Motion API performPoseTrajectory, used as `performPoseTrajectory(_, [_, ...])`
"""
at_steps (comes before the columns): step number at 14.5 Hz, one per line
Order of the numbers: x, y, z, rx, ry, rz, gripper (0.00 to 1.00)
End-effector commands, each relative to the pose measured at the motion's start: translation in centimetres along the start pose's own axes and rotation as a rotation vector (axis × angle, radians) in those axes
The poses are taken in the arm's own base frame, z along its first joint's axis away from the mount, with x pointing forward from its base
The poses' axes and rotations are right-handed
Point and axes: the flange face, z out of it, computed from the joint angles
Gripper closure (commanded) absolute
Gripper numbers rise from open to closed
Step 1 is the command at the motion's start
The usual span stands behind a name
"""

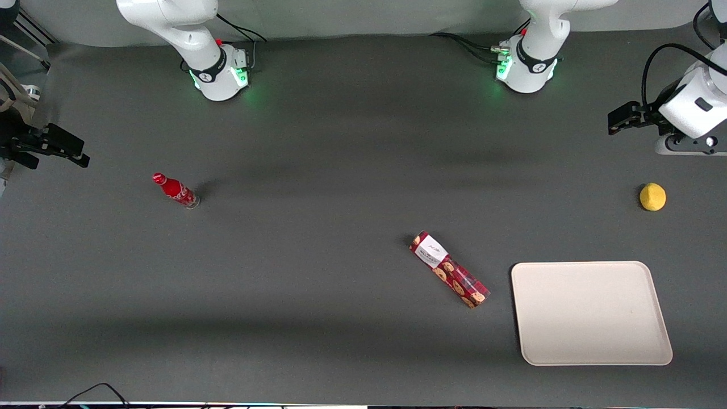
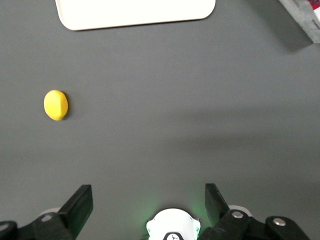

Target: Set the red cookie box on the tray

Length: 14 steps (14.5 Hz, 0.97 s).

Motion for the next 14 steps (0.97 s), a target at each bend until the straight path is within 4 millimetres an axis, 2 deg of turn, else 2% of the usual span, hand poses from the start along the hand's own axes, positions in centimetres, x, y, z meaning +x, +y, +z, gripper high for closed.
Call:
performPoseTrajectory(1, [0.2, 0.1, -1.4, -0.001, 0.041, 0.027, 0.0])
performPoseTrajectory(4, [0.2, 0.3, -1.5, -0.002, 0.024, 0.013, 0.0])
performPoseTrajectory(7, [1.7, 0.7, -2.7, -0.015, 0.054, -0.049, 0.0])
performPoseTrajectory(8, [3.3, 1.1, -3.3, -0.02, 0.048, -0.092, 0.0])
performPoseTrajectory(10, [6.4, 3.7, -4.0, -0.041, 0.027, -0.173, 0.0])
performPoseTrajectory(11, [8.2, 4.8, -3.7, -0.047, 0.025, -0.243, 0.0])
performPoseTrajectory(12, [9.9, 6.4, -2.8, -0.055, 0.016, -0.312, 0.0])
performPoseTrajectory(14, [13.0, 10.0, 0.8, -0.066, -0.034, -0.438, 0.0])
